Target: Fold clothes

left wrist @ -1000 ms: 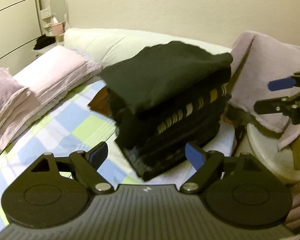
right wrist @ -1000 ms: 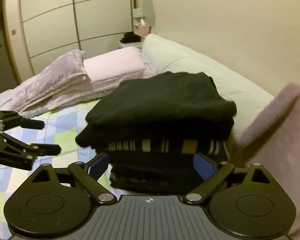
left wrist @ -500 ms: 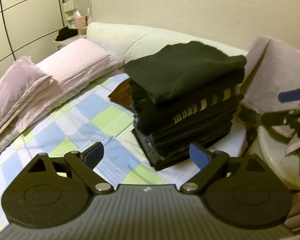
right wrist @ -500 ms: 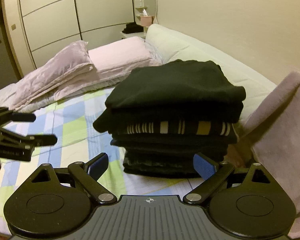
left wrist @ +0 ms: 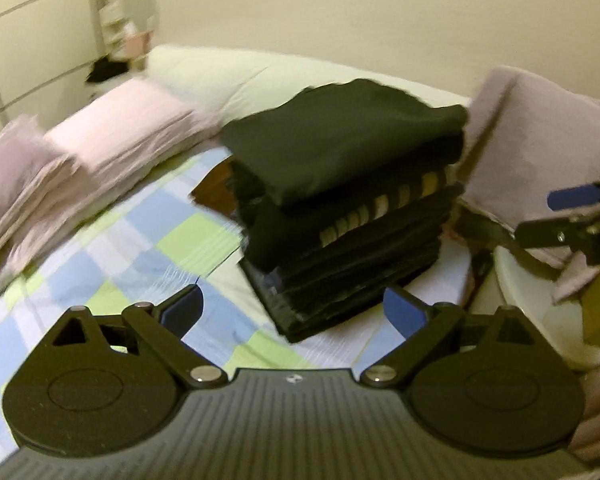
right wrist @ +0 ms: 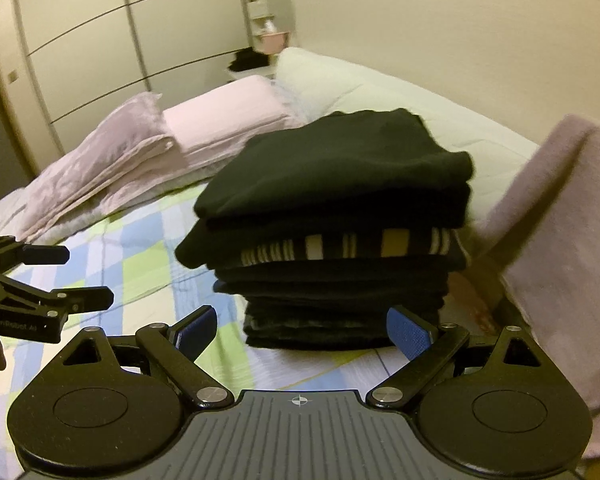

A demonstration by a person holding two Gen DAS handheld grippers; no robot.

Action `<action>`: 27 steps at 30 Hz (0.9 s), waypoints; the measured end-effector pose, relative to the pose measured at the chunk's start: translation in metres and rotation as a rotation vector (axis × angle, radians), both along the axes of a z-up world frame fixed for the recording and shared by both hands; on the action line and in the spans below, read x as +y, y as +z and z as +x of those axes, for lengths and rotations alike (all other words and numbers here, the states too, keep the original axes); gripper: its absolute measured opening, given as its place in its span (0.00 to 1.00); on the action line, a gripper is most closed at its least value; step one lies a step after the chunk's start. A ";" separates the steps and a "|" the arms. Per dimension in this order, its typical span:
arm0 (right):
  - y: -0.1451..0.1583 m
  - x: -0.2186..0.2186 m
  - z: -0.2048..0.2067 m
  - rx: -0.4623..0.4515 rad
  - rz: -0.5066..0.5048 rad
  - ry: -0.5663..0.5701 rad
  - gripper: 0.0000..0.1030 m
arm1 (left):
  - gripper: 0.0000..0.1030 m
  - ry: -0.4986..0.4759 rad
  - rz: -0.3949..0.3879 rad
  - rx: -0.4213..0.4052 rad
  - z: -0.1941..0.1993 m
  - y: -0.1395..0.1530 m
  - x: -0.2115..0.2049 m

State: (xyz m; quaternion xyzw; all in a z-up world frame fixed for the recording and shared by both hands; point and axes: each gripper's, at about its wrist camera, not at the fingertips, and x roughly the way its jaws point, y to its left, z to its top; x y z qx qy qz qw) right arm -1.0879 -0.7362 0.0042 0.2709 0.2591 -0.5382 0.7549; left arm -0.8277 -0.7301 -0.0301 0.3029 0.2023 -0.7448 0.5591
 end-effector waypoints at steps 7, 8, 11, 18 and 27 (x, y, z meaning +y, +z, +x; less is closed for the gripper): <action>0.007 0.022 0.015 0.006 -0.027 -0.158 0.92 | 0.91 -0.140 0.010 -0.006 0.021 0.002 -0.004; 0.007 0.025 0.021 0.004 -0.025 -0.176 0.92 | 0.91 -0.151 0.009 -0.008 0.026 0.003 -0.004; 0.009 0.035 0.041 0.007 -0.026 -0.223 0.92 | 0.92 -0.159 -0.008 0.020 0.041 0.004 0.000; 0.005 0.053 0.084 0.004 -0.022 -0.295 0.92 | 0.92 -0.218 0.032 0.022 0.072 0.000 0.012; 0.001 0.069 0.134 0.045 0.020 -0.342 0.92 | 0.92 -0.192 0.057 0.042 0.106 0.000 0.021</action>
